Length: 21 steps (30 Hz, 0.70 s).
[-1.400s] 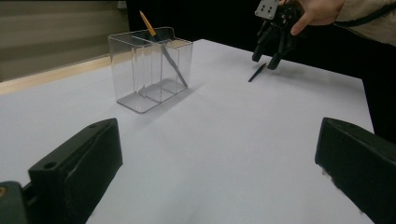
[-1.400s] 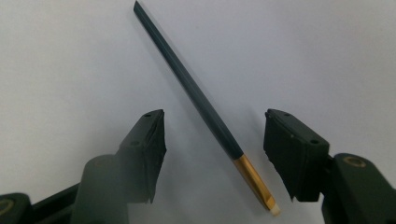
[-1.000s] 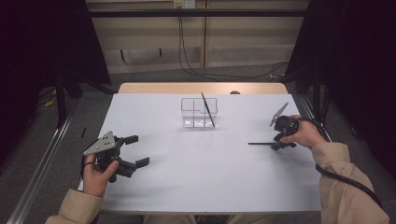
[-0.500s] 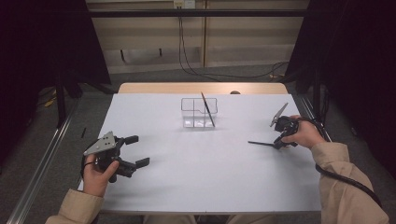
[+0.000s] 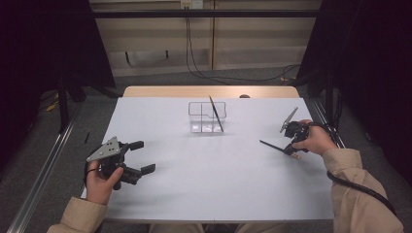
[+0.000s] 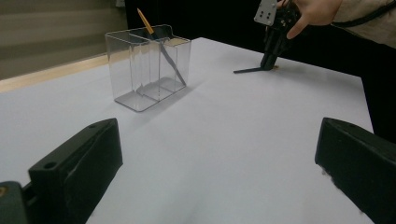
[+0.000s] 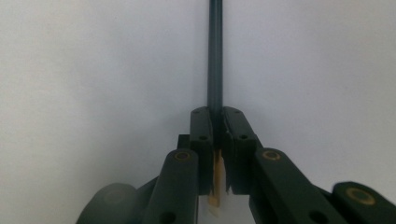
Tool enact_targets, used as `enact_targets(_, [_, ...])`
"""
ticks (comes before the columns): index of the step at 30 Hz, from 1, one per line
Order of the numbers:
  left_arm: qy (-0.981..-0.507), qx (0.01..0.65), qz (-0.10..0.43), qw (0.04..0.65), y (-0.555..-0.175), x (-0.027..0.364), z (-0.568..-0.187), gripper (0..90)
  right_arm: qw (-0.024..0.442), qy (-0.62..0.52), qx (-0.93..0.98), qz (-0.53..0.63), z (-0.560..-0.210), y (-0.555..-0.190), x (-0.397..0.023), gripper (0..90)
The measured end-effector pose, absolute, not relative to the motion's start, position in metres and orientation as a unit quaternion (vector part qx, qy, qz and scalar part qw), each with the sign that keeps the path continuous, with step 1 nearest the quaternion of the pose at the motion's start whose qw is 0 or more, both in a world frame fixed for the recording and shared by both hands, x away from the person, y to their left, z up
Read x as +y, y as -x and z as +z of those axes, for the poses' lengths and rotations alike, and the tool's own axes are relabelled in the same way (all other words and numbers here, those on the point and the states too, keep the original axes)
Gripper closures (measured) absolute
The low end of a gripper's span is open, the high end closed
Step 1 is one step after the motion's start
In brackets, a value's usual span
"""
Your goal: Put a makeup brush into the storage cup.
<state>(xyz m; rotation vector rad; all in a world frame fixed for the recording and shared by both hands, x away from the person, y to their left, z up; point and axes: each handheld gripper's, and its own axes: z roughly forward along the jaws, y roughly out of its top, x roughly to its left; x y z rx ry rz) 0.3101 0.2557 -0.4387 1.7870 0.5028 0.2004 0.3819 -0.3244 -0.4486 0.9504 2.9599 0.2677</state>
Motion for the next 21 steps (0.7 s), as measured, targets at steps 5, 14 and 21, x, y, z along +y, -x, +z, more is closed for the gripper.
enact_targets(5, [-0.770, 0.215, 0.086, 0.594, -0.310, 0.254, -0.439, 0.7, 0.002, -0.303, 0.949, 0.092, -0.448, -0.379, -0.322, 83.9])
enact_targets(14, [-0.771, 0.216, 0.085, 0.593, -0.310, 0.254, -0.439, 0.7, -0.009, -0.302, 0.948, 0.104, -0.441, -0.376, -0.317, 83.9])
enact_targets(21, [-0.772, 0.215, 0.085, 0.592, -0.309, 0.253, -0.439, 0.7, -0.012, -0.308, 0.945, 0.110, -0.437, -0.372, -0.313, 84.0])
